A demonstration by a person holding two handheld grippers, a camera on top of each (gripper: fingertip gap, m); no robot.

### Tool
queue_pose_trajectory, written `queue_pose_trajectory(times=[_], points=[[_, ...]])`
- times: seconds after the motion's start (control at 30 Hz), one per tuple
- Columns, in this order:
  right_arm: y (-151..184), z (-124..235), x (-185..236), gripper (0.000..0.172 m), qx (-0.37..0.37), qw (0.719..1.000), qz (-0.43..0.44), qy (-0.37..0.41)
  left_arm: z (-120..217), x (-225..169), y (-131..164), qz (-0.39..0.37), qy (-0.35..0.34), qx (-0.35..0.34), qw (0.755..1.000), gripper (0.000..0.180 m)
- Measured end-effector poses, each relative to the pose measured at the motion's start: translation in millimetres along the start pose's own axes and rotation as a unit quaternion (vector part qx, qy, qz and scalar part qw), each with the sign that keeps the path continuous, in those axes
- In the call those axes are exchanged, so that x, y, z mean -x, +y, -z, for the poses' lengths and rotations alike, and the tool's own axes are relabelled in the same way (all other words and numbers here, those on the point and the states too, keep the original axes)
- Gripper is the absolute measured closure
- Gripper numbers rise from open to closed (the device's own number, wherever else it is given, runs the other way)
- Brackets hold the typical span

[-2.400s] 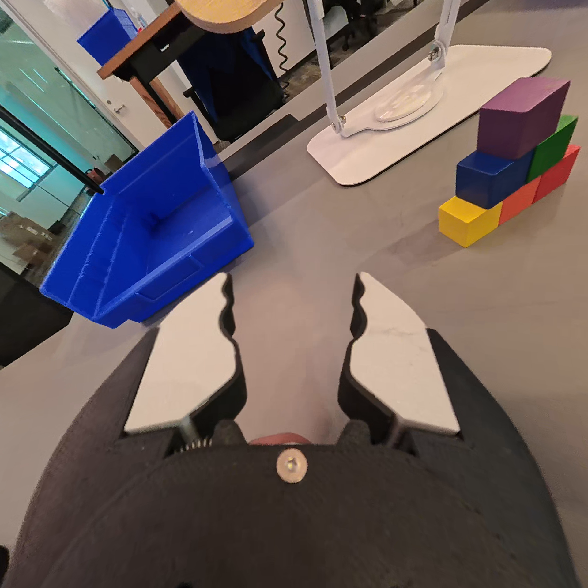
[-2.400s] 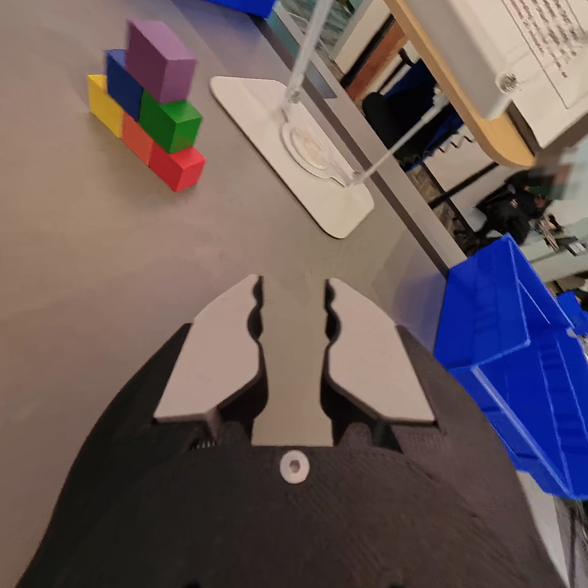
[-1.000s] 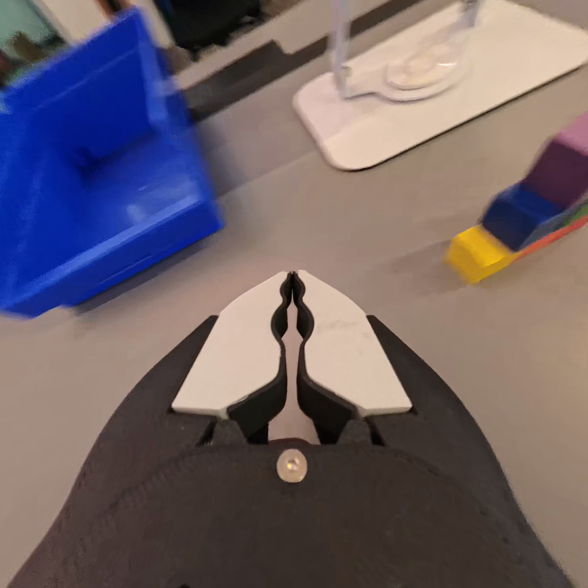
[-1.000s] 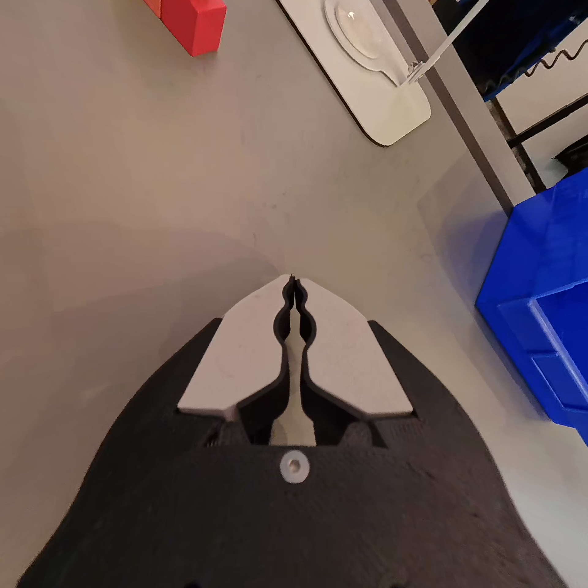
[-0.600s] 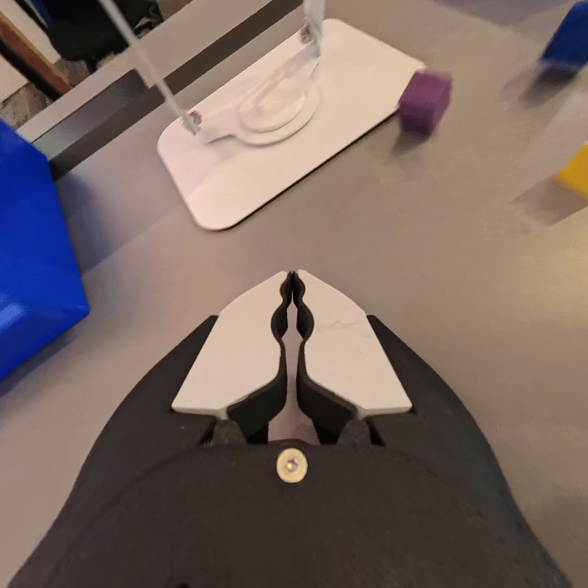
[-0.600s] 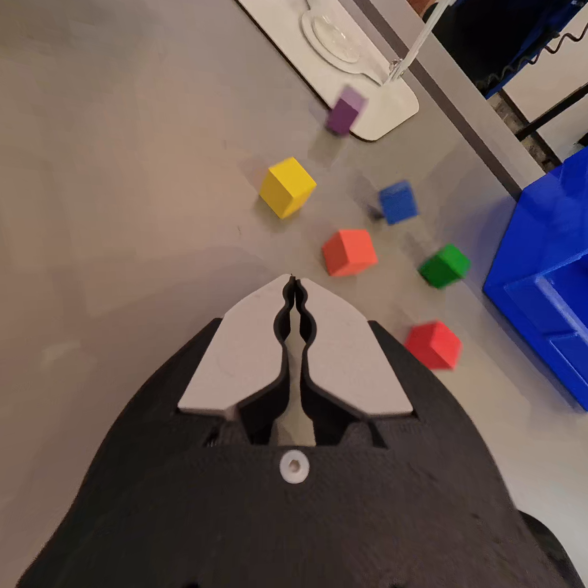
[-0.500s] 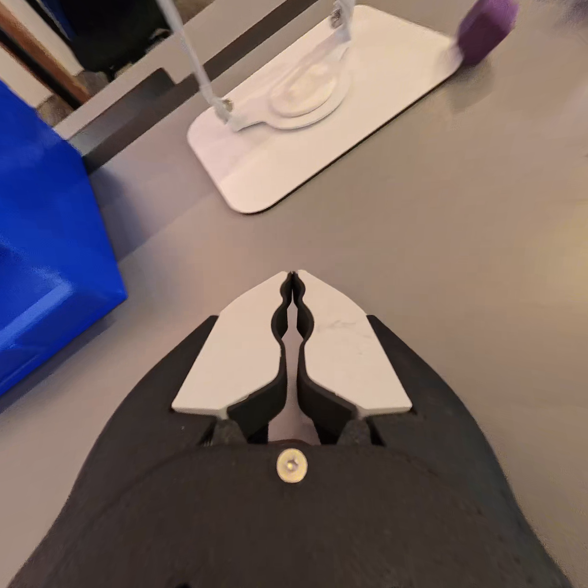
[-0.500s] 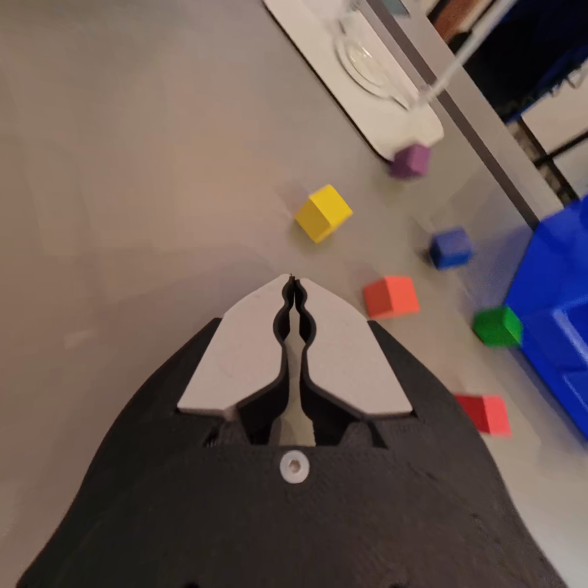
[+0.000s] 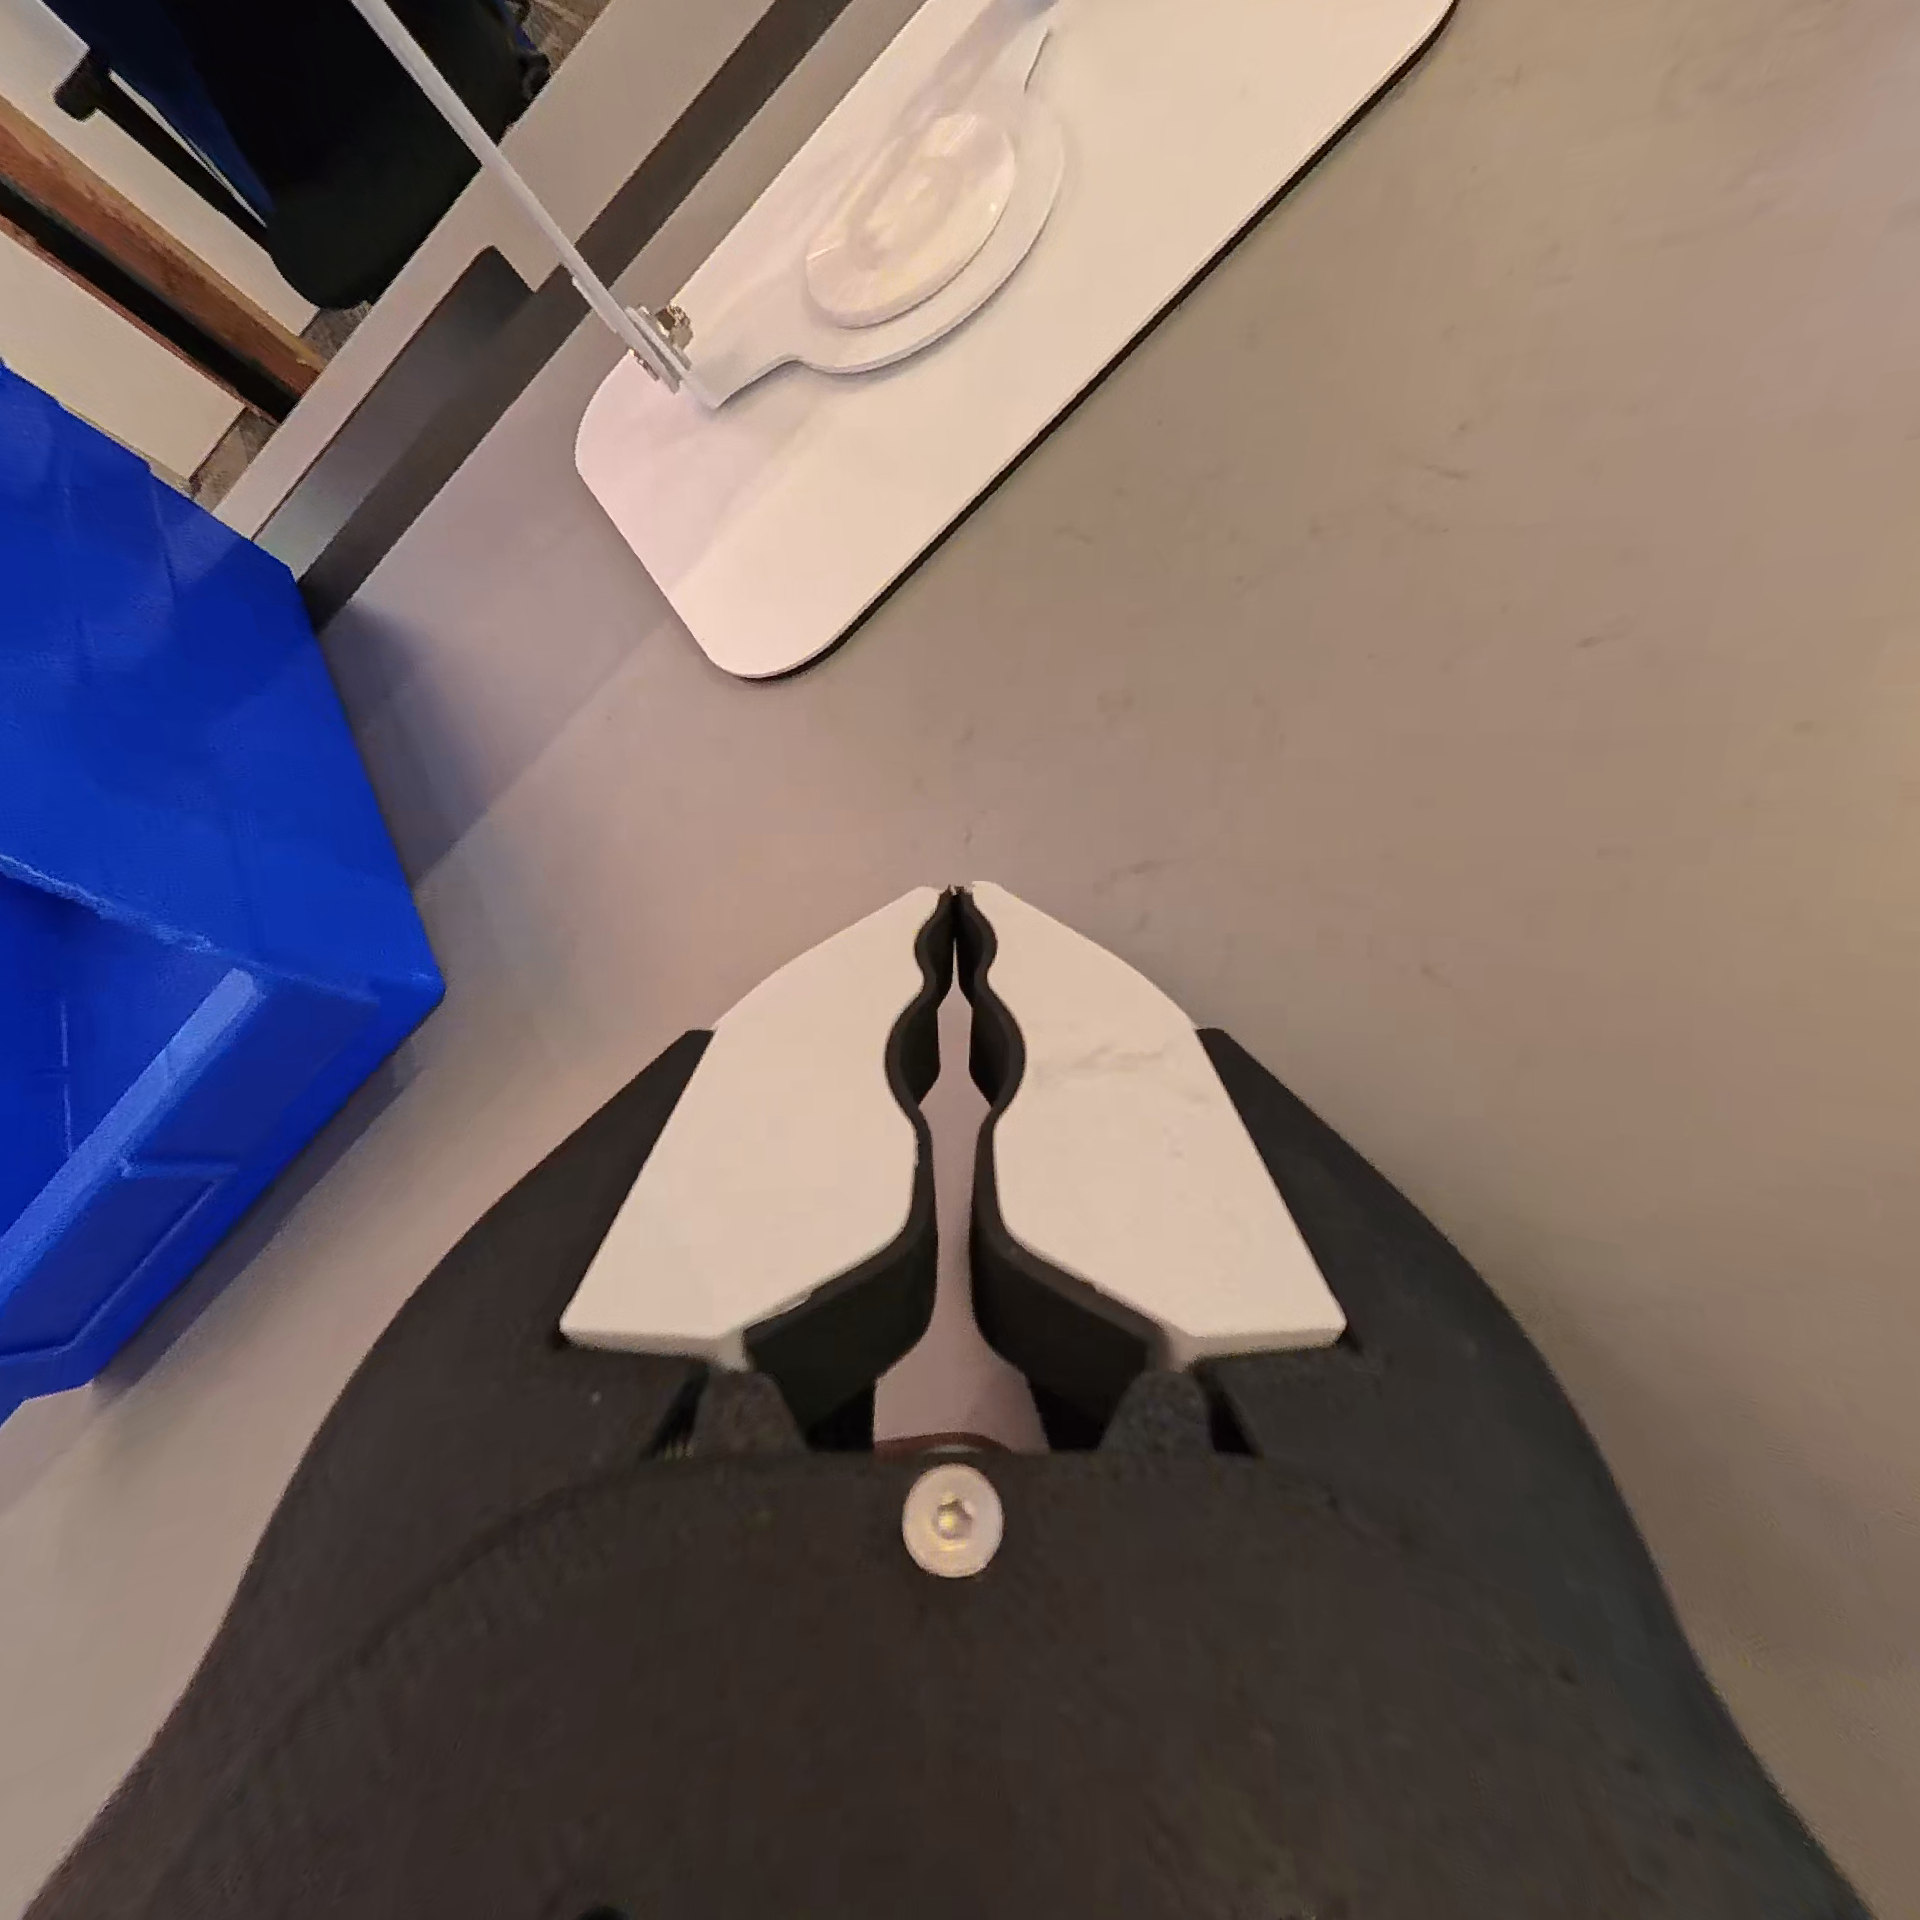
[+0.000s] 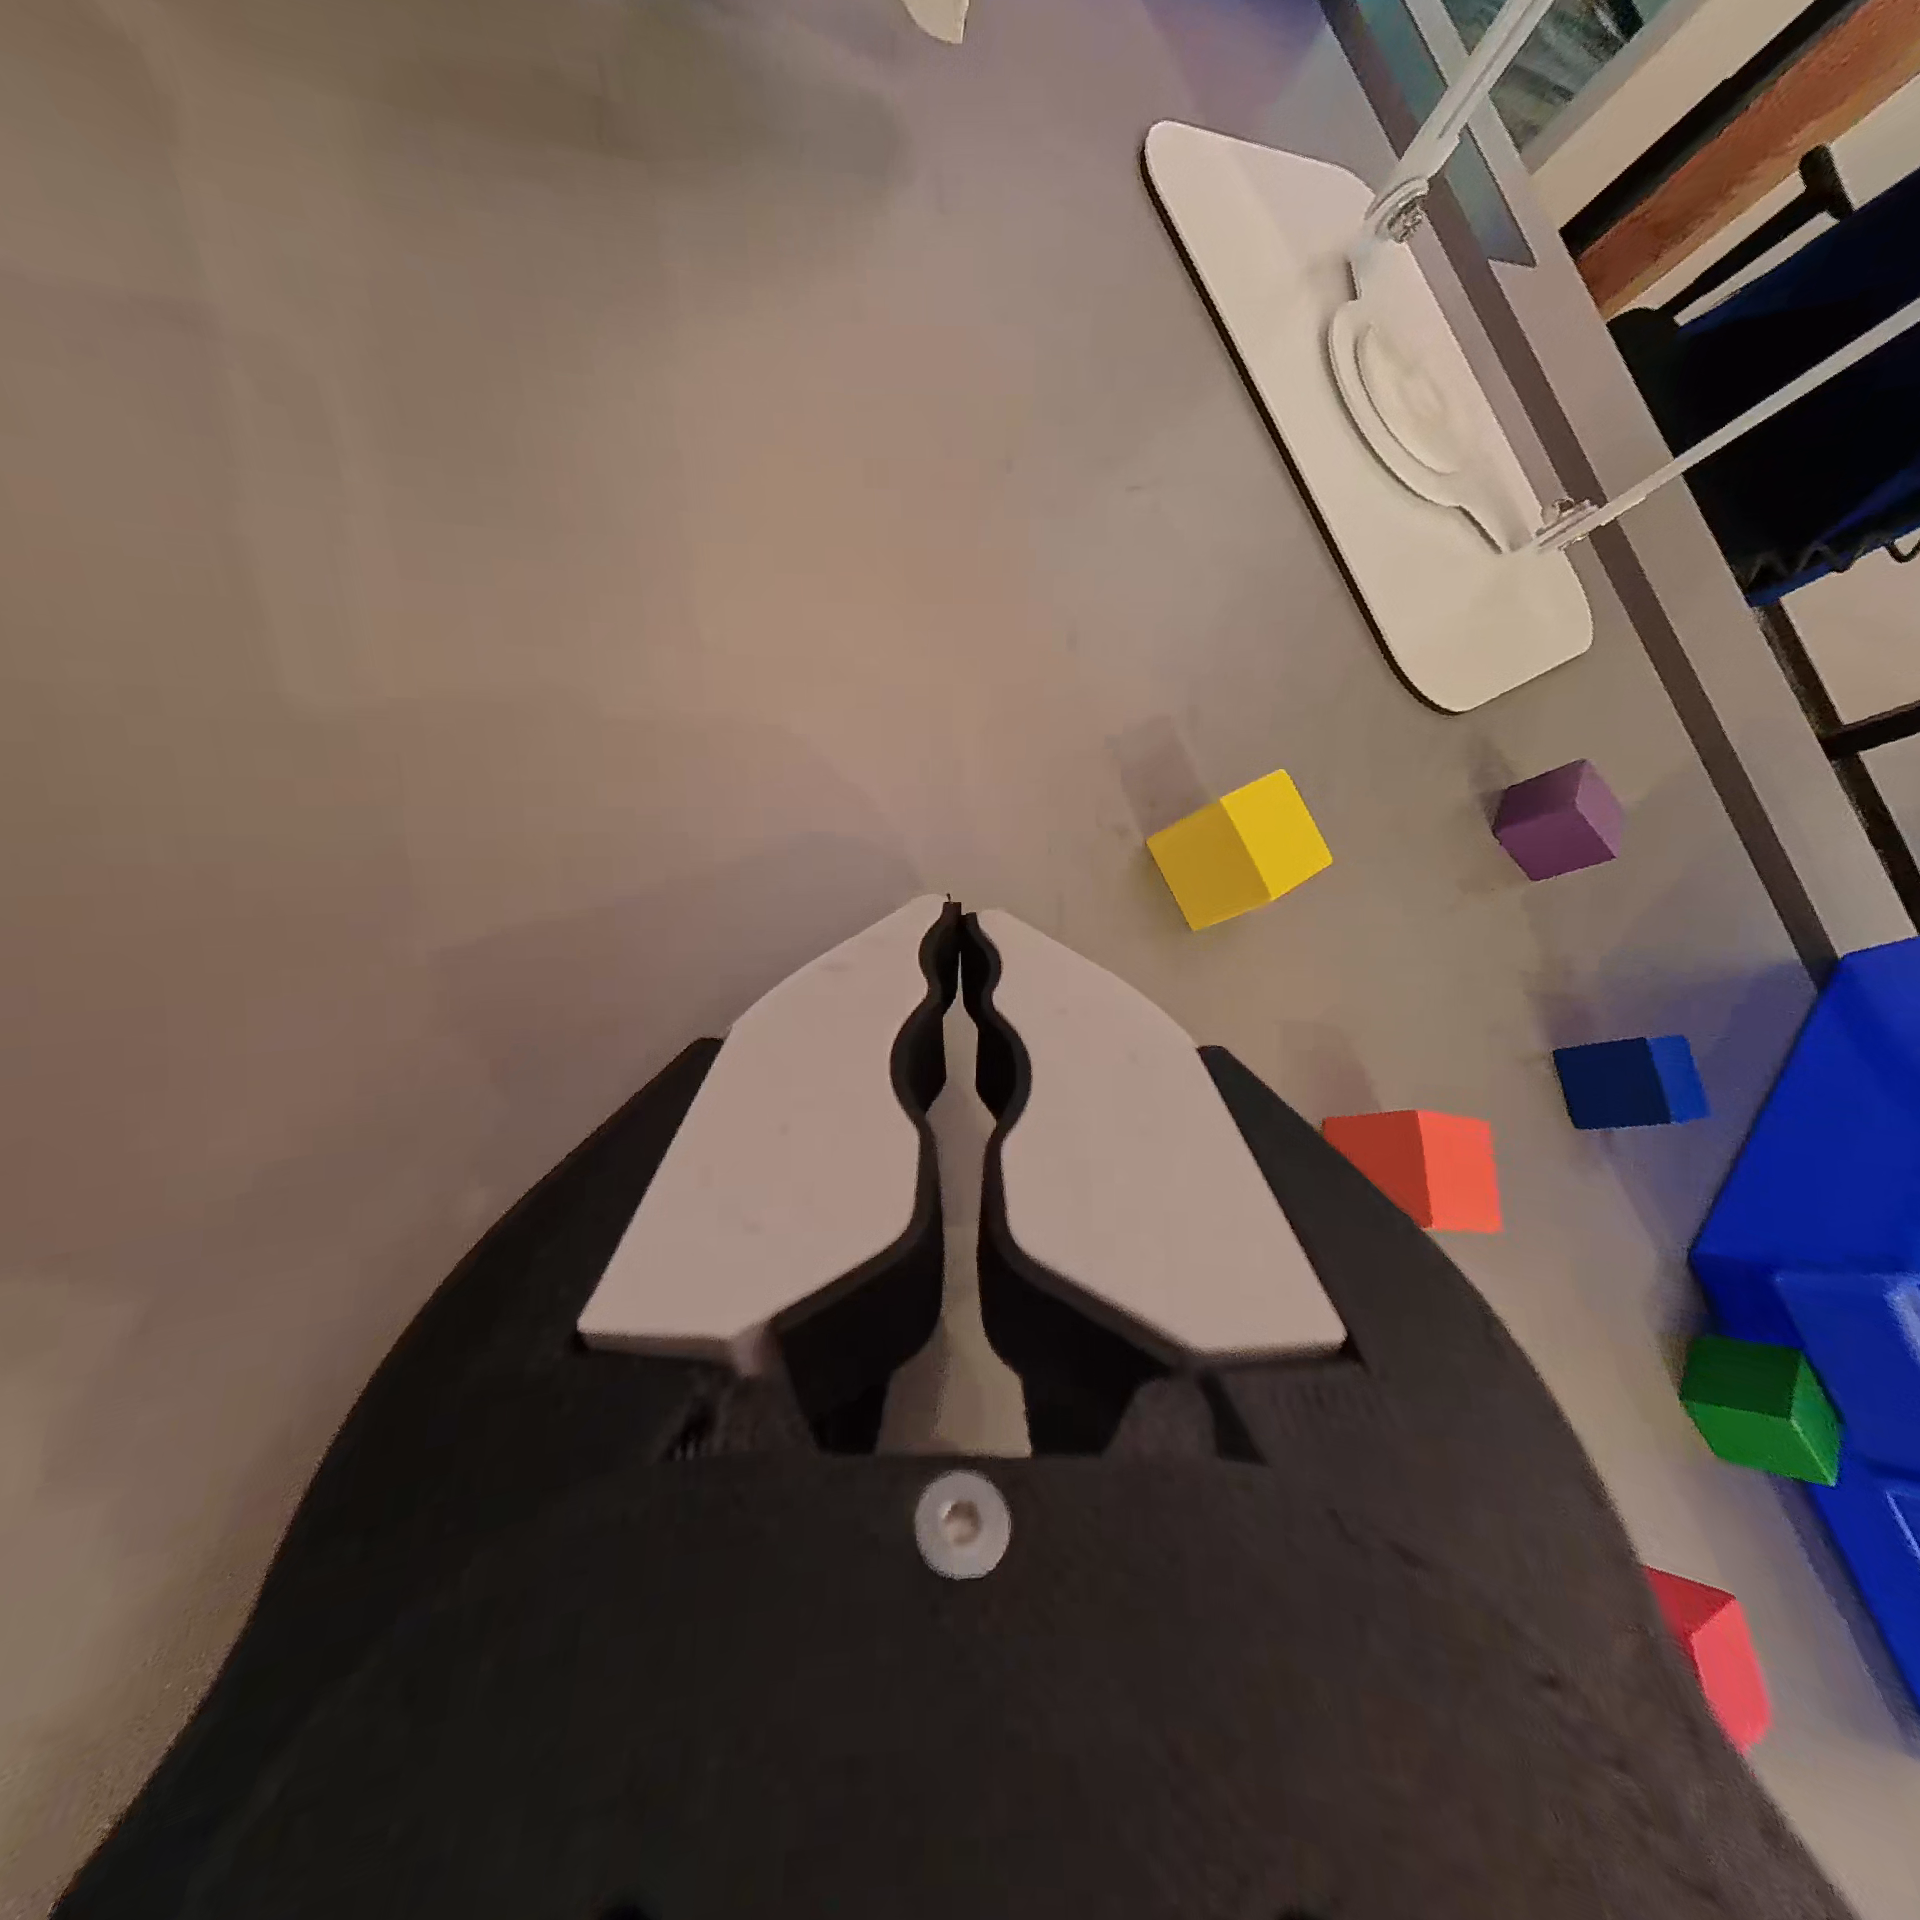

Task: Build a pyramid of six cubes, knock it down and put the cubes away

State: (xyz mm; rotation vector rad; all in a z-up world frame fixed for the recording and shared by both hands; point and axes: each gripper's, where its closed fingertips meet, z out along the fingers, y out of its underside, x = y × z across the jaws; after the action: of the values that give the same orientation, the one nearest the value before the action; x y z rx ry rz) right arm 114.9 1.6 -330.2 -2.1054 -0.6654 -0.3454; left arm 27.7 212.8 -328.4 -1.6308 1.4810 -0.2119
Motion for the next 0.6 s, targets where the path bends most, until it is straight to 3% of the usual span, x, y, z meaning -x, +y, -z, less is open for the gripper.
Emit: queue_pose_trajectory(times=[0.3,0.6], points=[[2,0,-6,0.167,-0.002,0.999,-0.033,-0.007,-2,-5,-13,0.030,0.021,-0.019,0.999,0.180],[-1,4,-28,0.146,-0.002,0.998,-0.065,-0.004,-1,-5,-14,0.037,0.029,-0.024,0.999,0.180]])
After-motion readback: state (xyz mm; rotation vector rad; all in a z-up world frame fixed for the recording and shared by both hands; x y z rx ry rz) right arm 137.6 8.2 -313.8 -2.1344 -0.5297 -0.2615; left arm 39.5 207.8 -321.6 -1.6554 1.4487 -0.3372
